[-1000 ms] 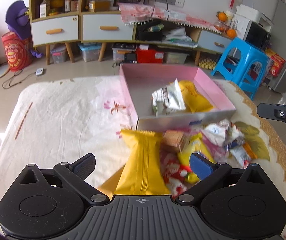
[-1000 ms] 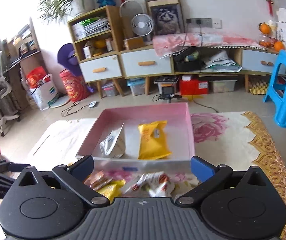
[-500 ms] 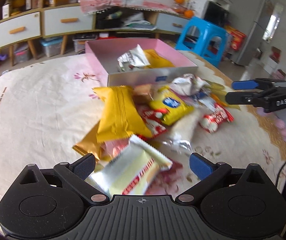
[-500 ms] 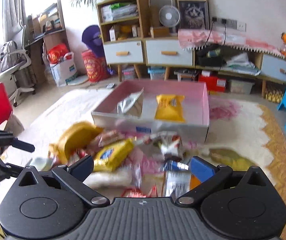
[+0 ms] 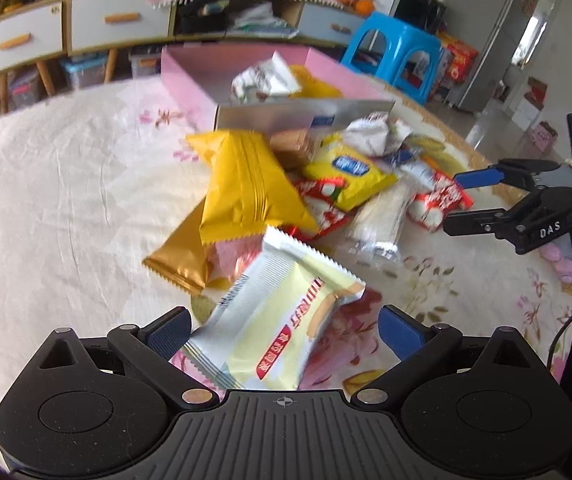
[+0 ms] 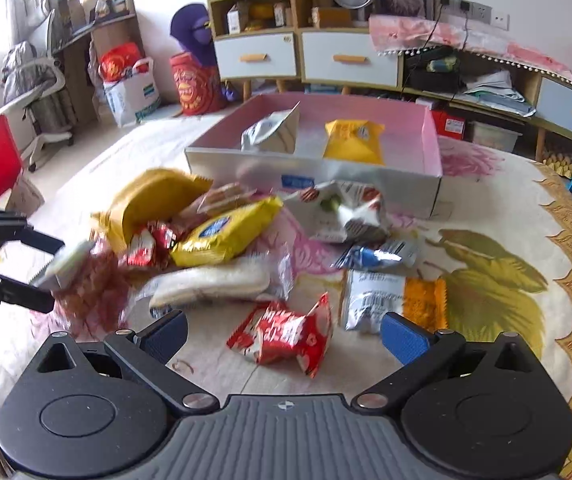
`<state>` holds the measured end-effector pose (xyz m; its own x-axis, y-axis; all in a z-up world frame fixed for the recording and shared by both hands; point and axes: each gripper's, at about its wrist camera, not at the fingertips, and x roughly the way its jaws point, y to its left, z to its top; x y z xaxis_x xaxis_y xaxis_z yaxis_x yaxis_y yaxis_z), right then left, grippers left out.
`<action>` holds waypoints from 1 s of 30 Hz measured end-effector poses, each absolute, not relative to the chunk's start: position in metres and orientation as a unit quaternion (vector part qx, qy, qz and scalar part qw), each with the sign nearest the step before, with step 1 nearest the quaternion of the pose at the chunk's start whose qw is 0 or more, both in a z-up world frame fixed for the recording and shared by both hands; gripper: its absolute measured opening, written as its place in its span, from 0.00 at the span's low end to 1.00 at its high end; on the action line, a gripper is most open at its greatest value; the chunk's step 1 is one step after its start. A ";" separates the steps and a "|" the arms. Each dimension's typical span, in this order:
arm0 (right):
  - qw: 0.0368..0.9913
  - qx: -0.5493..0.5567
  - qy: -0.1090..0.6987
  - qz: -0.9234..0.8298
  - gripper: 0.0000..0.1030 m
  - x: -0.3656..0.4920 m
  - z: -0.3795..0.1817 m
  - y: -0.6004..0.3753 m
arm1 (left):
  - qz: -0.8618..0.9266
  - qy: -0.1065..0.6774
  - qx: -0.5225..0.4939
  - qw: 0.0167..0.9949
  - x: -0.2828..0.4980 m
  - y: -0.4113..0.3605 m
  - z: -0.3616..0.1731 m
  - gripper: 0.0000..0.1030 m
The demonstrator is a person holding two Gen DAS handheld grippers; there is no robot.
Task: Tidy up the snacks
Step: 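Move both tools back over the remaining snack pile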
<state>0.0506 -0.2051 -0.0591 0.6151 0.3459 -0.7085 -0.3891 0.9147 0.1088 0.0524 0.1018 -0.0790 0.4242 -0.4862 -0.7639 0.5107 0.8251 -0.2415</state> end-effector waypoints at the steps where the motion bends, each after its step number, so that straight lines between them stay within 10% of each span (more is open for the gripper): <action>1: 0.896 -0.035 0.393 0.206 0.92 0.050 -0.061 -0.203 | -0.293 0.455 0.010 0.841 0.054 0.102 -0.082 0.97; 30: 0.883 -0.072 0.409 0.219 0.73 0.052 -0.075 -0.183 | -0.263 0.471 0.083 0.838 0.036 0.114 -0.066 0.98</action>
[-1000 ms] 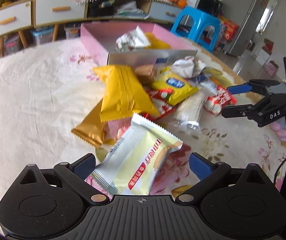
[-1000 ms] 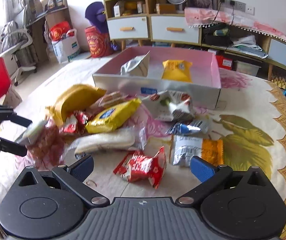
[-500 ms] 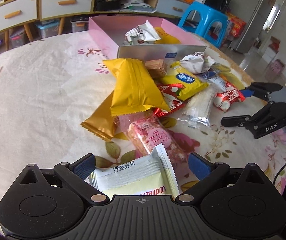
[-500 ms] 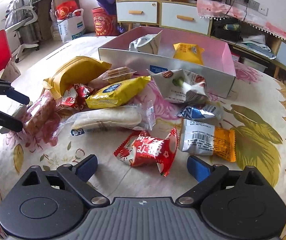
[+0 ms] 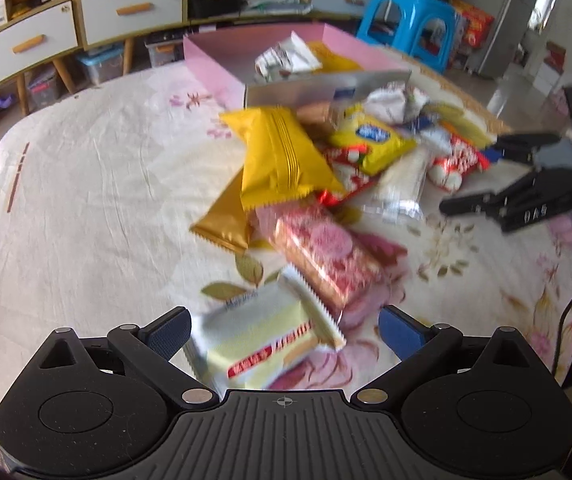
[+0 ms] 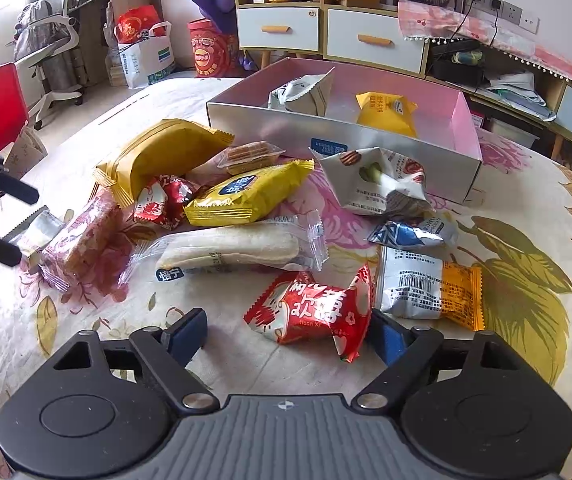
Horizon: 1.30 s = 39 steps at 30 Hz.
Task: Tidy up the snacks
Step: 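Grasp the white-and-red wafer pack with the left tool while the right tool grasps the red candy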
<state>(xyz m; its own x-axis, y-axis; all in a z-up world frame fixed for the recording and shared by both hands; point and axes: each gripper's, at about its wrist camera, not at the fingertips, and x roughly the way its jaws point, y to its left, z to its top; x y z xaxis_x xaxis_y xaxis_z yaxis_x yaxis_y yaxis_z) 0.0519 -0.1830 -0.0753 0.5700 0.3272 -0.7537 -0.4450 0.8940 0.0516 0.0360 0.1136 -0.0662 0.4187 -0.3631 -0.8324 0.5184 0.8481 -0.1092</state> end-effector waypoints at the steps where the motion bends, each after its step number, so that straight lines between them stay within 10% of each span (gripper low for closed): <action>1: 0.883 -0.072 0.408 0.219 0.72 0.051 -0.075 -0.183 | -0.263 0.472 0.093 0.836 0.035 0.112 -0.068 0.98; 14: 0.888 -0.070 0.398 0.218 0.57 0.051 -0.074 -0.180 | -0.301 0.461 0.168 0.818 0.042 0.114 -0.086 0.93; 23: 0.890 -0.065 0.392 0.223 0.47 0.050 -0.073 -0.181 | -0.299 0.453 0.171 0.822 0.026 0.112 -0.076 0.47; 39: 0.892 -0.053 0.382 0.236 0.25 0.048 -0.055 -0.183 | -0.253 0.436 0.133 0.853 0.029 0.119 -0.058 0.44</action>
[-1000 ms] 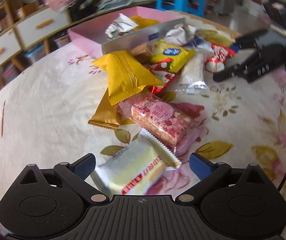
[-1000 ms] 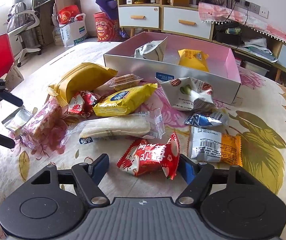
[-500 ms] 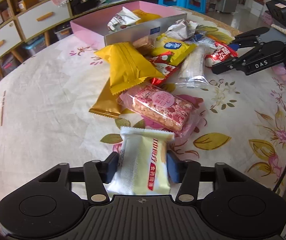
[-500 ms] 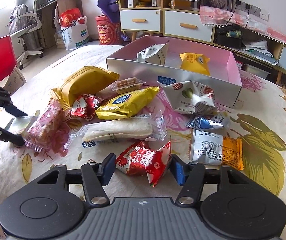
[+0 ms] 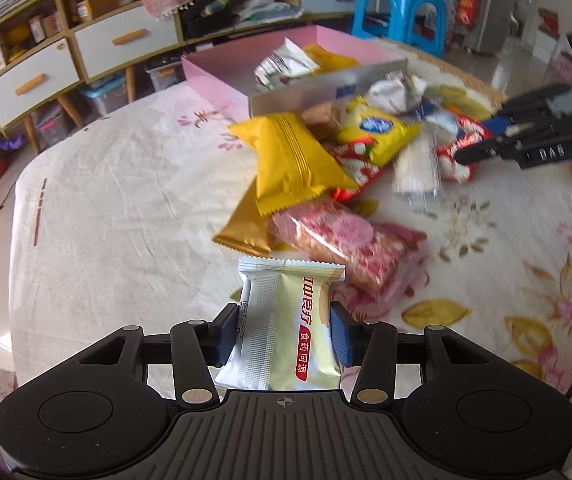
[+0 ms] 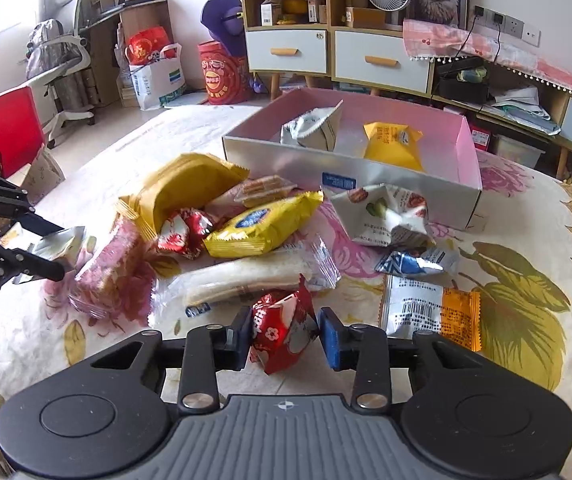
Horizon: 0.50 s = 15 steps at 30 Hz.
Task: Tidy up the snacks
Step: 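Grasp the white-and-red wafer pack with the left tool while the right tool grasps the red candy, then carry both snacks into the pink box and open both tools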
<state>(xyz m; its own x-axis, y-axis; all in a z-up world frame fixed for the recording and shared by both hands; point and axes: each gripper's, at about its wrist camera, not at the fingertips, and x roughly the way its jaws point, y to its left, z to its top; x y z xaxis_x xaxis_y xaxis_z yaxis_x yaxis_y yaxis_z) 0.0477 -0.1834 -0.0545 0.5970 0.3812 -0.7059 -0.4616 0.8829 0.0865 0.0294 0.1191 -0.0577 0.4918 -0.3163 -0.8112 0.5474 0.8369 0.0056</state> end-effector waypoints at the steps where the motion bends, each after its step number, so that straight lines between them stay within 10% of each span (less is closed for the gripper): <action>1: 0.893 -0.053 0.380 0.237 0.25 0.047 -0.052 -0.184 | -0.253 0.437 0.121 0.855 0.031 0.121 -0.056 0.44; 15: 0.914 -0.037 0.336 0.226 0.24 0.058 -0.013 -0.195 | -0.203 0.431 0.060 0.877 0.064 0.110 -0.031 0.44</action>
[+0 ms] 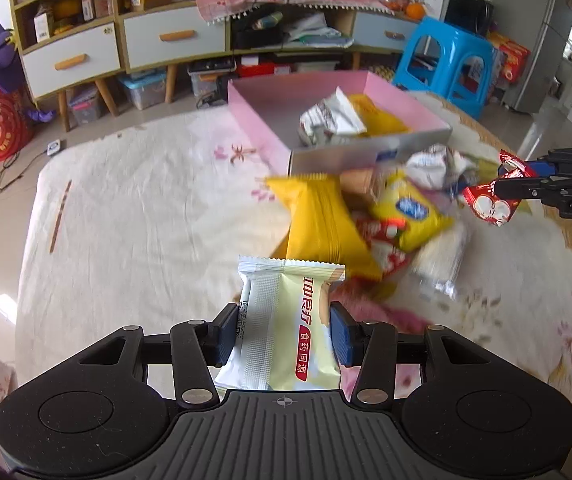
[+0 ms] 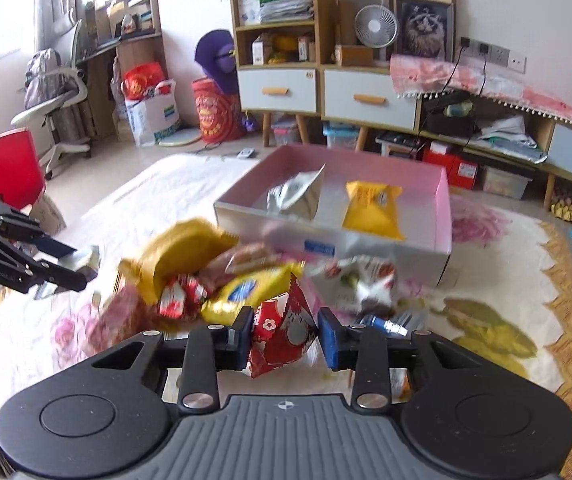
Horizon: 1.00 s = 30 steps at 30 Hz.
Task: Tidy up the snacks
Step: 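Carry both snacks into the pink box and open both tools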
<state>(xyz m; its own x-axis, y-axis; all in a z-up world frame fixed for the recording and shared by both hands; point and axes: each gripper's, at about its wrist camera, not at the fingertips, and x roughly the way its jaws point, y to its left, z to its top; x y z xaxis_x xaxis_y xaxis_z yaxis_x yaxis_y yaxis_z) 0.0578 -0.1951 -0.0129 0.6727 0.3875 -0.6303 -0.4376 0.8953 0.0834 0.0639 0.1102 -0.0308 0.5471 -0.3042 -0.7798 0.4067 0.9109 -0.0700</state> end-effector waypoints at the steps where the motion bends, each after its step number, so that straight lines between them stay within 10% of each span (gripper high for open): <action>1: 0.916 -0.036 0.332 0.223 0.24 0.061 -0.010 -0.196 | -0.202 0.427 0.058 0.879 0.067 0.107 -0.028 0.44; 30: 0.942 0.098 0.306 0.095 0.24 0.159 -0.006 -0.251 | -0.141 0.370 0.037 0.918 0.165 0.038 0.001 0.44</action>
